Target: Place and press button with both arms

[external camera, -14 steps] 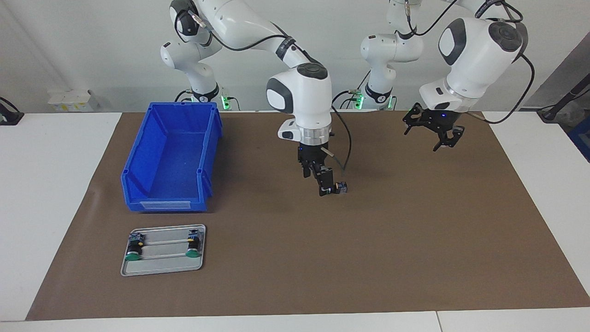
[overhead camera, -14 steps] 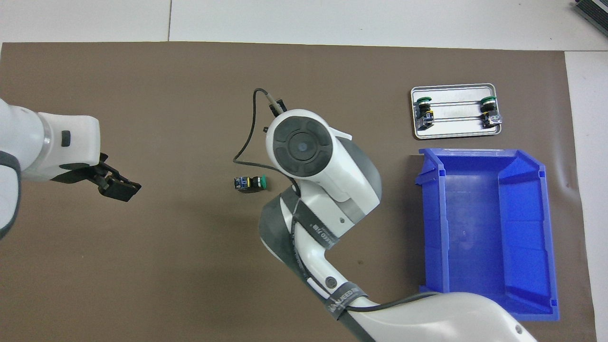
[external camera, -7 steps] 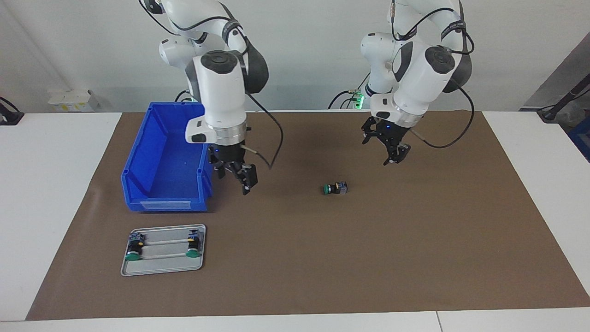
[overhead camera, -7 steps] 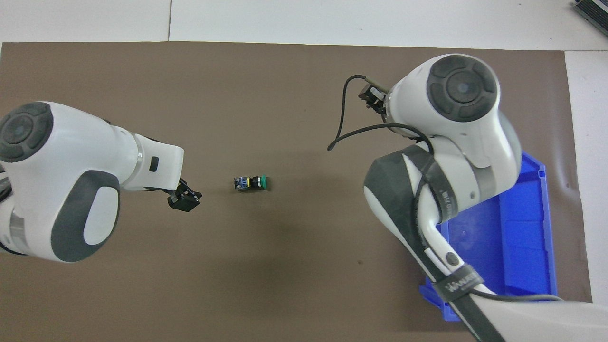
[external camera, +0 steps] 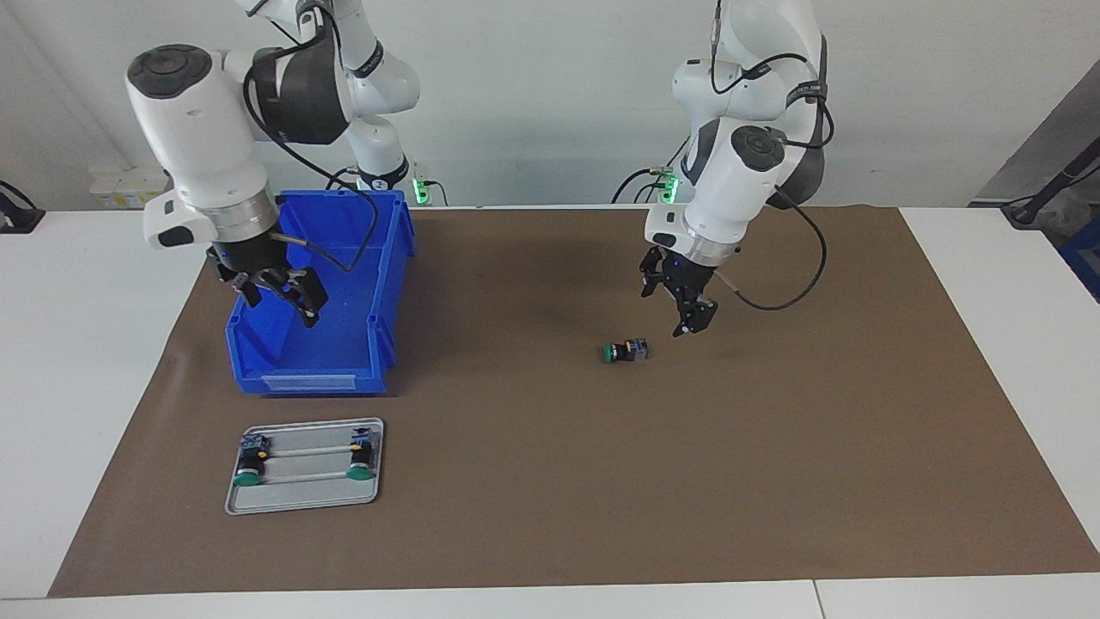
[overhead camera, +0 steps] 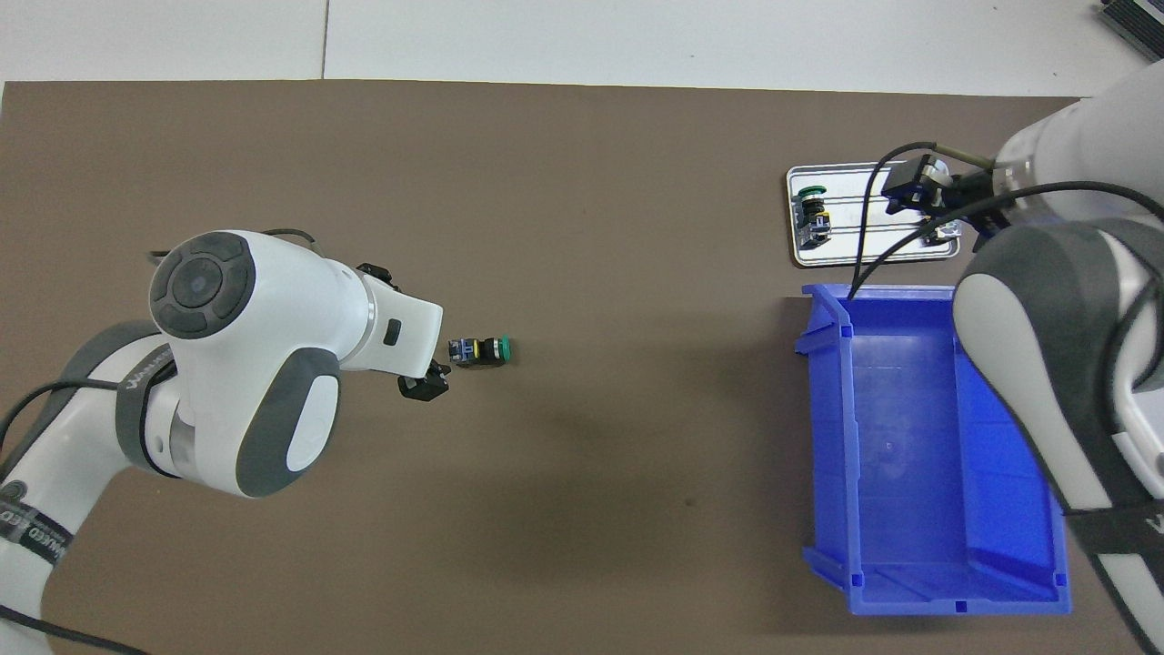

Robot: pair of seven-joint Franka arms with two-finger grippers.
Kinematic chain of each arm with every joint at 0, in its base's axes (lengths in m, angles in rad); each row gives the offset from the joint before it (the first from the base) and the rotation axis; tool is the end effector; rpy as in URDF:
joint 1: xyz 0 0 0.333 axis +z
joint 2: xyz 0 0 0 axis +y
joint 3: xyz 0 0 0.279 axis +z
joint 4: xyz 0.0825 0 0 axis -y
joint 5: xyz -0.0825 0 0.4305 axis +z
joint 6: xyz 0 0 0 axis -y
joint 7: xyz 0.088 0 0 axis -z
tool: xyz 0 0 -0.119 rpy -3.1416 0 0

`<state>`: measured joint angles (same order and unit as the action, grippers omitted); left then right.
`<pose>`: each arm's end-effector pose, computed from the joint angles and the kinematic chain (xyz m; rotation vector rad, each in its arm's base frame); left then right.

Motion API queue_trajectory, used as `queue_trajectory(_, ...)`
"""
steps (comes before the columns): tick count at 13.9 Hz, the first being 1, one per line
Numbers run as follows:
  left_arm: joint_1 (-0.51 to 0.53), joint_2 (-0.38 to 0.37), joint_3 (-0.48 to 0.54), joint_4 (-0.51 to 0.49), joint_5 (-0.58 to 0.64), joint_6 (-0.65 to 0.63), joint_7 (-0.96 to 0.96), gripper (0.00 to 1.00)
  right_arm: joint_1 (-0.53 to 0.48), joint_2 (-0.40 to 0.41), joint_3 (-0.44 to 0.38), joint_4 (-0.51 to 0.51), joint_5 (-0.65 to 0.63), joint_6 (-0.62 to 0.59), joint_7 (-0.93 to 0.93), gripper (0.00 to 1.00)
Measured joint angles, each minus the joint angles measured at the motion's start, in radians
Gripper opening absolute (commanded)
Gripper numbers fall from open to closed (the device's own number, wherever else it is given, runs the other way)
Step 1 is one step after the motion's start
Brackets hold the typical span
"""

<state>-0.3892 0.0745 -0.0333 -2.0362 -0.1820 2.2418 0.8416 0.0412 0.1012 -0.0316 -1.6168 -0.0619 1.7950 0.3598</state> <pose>0.5607 -0.2596 0.3487 2.5183 -1.6496 0.2407 0.6451 0.0009 0.5091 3.0457 -0.5204 0.1352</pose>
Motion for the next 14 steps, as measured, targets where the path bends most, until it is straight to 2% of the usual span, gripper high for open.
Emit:
queue_trajectory(3, -0.045, 0.056, -0.001, -0.001, 0.0, 0.058, 0.003, 0.98, -0.05, -0.045, 0.0, -0.001, 0.003, -0.06, -0.108, 1.0)
queue_trajectory(8, -0.084, 0.126, 0.0, -0.002, 0.0, 0.081, 0.002, 0.98, -0.046, -0.119, 0.002, 0.031, 0.003, -0.209, -0.182, 1.0)
queue_trajectory(11, -0.097, 0.163, 0.0, -0.002, 0.0, 0.096, 0.0, 0.99, -0.035, -0.158, 0.006, 0.023, 0.003, -0.225, -0.185, 1.0)
queue_trajectory(14, -0.101, 0.19, 0.002, -0.002, 0.0, 0.133, 0.0, 0.99, -0.032, -0.159, 0.009, 0.012, 0.003, -0.225, -0.189, 1.0)
